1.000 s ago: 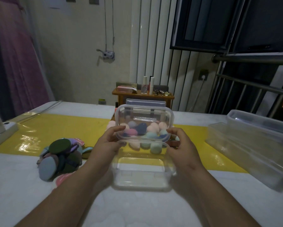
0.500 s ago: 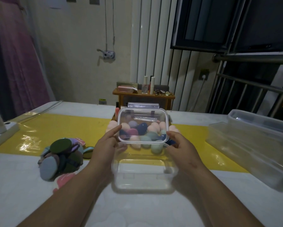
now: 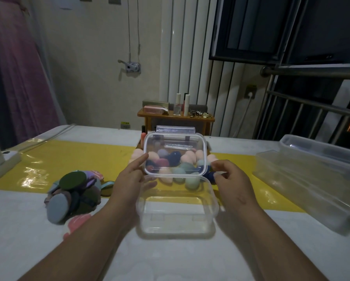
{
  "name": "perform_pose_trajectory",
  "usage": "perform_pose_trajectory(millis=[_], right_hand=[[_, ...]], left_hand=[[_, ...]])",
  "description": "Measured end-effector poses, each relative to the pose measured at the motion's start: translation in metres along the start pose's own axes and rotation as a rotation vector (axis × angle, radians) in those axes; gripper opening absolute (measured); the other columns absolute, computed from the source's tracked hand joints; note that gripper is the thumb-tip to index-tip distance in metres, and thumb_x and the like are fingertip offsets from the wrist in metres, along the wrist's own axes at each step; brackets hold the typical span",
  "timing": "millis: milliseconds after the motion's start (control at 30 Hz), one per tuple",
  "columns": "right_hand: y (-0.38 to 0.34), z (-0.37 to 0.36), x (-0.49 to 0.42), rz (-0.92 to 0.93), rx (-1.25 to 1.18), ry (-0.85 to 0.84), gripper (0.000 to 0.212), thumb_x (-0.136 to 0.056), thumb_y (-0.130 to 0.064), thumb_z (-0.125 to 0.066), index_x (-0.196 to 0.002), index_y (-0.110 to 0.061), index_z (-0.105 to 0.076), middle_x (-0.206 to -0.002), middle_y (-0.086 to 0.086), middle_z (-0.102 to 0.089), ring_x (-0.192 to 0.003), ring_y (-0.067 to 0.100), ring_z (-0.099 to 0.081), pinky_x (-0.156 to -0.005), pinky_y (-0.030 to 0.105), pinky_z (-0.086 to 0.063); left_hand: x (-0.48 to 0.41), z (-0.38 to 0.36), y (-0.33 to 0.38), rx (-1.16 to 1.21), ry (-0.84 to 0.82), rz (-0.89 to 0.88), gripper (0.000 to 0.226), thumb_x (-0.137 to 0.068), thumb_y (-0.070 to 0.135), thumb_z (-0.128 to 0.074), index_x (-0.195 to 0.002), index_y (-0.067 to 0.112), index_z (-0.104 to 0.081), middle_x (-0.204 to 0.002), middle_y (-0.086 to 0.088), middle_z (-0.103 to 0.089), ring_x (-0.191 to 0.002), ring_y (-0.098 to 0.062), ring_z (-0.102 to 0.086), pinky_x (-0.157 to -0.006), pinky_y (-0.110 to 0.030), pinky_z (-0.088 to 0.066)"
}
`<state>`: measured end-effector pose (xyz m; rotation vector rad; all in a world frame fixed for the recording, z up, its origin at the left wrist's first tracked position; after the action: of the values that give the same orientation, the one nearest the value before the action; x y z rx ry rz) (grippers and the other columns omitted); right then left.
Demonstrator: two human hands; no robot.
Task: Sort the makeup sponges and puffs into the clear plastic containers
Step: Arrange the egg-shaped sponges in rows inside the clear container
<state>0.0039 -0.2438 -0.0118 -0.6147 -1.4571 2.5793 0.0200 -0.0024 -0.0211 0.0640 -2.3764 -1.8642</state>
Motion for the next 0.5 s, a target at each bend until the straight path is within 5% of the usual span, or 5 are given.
perform_pose_trajectory(millis=[133,333,500], right_hand=[[0.007,0.017,-0.008,-0.086,0.095,0.060,0.039,-0.084,0.008,-0.060,-0.104,-0.025,-0.064,-0.109,0.000,-0.065,-0.082,0.015,-0.059,-0.054,0.017,-0.042],[0.015,0.030,-0.012,-0.146,0.366,0.044,0.028,-0.092,-0.015,-0.066,-0.119,-0.023,-0.064,-0.112,0.000,-0.058,-0.094,0.022,-0.053,-0.075,0.029,-0.039],[0.019,0.021,-0.010,-0.118,0.504,0.000,0.038,-0.090,-0.026,-0.069,-0.128,-0.027,-0.061,-0.121,0.002,-0.063,-0.102,0.025,-0.060,-0.082,0.033,-0.050]], left_hand=[[0.002,0.000,0.001,0.016,0.017,-0.001,0.056,-0.099,-0.001,-0.034,-0.111,0.038,-0.071,-0.135,-0.002,-0.055,-0.104,-0.026,-0.066,-0.080,-0.038,-0.060],[0.008,0.000,0.006,0.015,0.005,-0.003,0.054,-0.100,-0.001,-0.035,-0.112,0.038,-0.069,-0.136,-0.002,-0.053,-0.104,-0.025,-0.064,-0.076,-0.035,-0.058],[0.007,0.000,0.006,0.026,-0.001,-0.012,0.056,-0.099,-0.003,-0.031,-0.111,0.036,-0.070,-0.139,-0.004,-0.052,-0.108,-0.026,-0.062,-0.079,-0.036,-0.058]])
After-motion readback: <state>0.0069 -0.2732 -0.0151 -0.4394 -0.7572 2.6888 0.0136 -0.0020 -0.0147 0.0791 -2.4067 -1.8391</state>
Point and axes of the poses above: each hand's wrist, its own x-axis away from the middle knuckle, its own z-axis out of the back of the hand, y = z × x, the point moved 2 cm from there along -x, towards the middle knuckle
